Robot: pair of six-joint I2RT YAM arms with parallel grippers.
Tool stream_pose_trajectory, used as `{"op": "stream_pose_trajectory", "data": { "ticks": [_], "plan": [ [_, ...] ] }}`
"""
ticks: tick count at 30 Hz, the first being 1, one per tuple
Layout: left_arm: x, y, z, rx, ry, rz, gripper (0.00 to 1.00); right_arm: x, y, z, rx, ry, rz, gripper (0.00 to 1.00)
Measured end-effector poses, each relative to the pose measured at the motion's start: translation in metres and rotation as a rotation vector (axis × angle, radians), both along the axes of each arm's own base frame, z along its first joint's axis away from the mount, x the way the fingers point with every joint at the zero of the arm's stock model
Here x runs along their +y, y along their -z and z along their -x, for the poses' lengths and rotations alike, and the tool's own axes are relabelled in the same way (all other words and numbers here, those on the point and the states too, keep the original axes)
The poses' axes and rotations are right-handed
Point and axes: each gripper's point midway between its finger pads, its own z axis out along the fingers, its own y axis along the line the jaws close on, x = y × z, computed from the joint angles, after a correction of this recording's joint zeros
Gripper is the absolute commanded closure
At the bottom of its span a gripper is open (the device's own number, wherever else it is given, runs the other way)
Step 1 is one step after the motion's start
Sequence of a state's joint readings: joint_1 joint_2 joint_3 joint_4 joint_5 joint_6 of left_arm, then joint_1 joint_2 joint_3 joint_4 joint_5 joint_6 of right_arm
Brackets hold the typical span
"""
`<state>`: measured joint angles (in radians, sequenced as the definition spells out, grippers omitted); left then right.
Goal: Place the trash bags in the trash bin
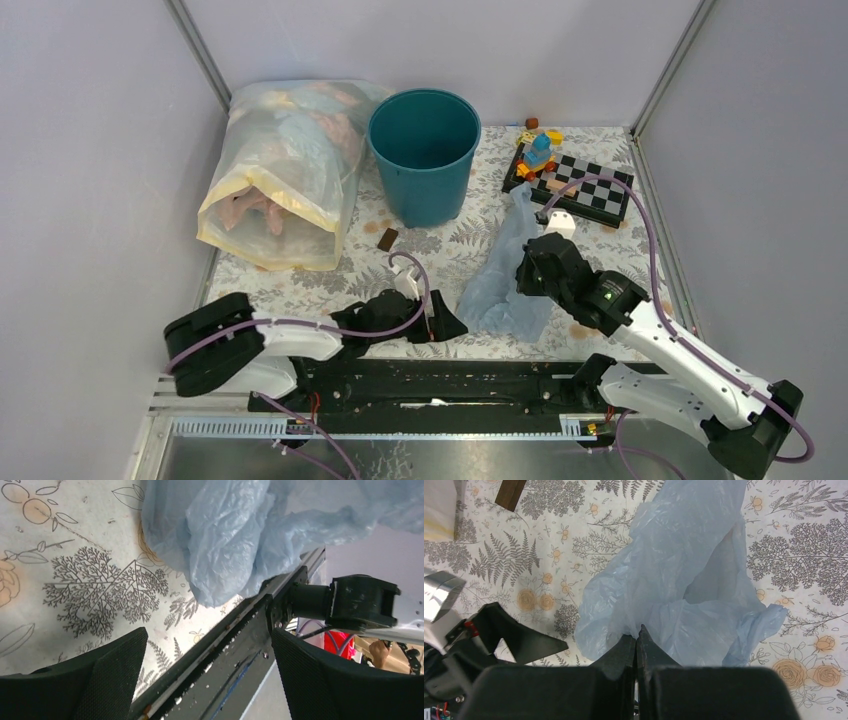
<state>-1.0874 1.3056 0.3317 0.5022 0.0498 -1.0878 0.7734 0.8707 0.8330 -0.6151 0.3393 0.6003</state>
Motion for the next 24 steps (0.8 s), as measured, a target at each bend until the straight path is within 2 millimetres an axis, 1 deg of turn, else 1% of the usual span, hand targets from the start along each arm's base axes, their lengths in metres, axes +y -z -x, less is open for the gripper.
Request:
{"op": "stream_pose_trajectory", "data": {
  "ticks": [2,6,9,12,13,14,16,18,19,20,21,23,24],
  "plan": [
    [-0.006,0.006,-0.003,0.012,-0.012,0.006,0.19,0.000,0.000,0.001,0.001,-0.005,-0.007,1.00],
    [-0.019,0.015,-0.010,0.030,-0.037,0.037,0.30,0.001,-0.002,0.003,-0.004,-0.010,-0.019,1.00],
    [-0.028,0.019,-0.017,0.041,-0.064,0.076,0.41,0.001,-0.003,0.004,-0.004,-0.014,-0.025,1.00],
    [-0.034,0.018,-0.025,0.042,-0.100,0.117,0.47,0.002,-0.003,0.005,0.001,-0.019,-0.030,1.00],
    [-0.036,0.016,-0.027,0.039,-0.108,0.134,0.52,0.003,-0.002,0.006,0.004,-0.023,-0.033,1.00],
    [-0.037,0.015,-0.029,0.036,-0.116,0.145,0.60,0.004,-0.002,0.006,0.006,-0.026,-0.035,1.00],
    [-0.038,0.009,-0.035,0.026,-0.129,0.174,0.78,0.005,-0.001,0.007,0.010,-0.029,-0.040,1.00],
    [-0.038,0.001,-0.044,0.015,-0.150,0.211,0.99,0.005,-0.001,0.007,0.009,-0.029,-0.041,1.00],
    [-0.036,-0.005,-0.053,0.001,-0.166,0.233,1.00,0.004,-0.001,0.007,0.008,-0.028,-0.042,1.00],
    [-0.030,-0.010,-0.066,-0.014,-0.195,0.253,1.00,0.004,-0.002,0.007,0.006,-0.027,-0.042,1.00],
    [-0.028,-0.012,-0.069,-0.015,-0.205,0.259,1.00,0.002,-0.002,0.007,0.003,-0.023,-0.040,0.99],
    [-0.009,-0.016,-0.087,-0.029,-0.251,0.257,1.00,-0.004,-0.002,0.007,-0.005,-0.004,-0.024,0.98],
    [0.002,-0.021,-0.095,-0.042,-0.276,0.258,1.00,-0.010,-0.003,0.007,-0.011,0.017,-0.005,0.97]
  ]
}}
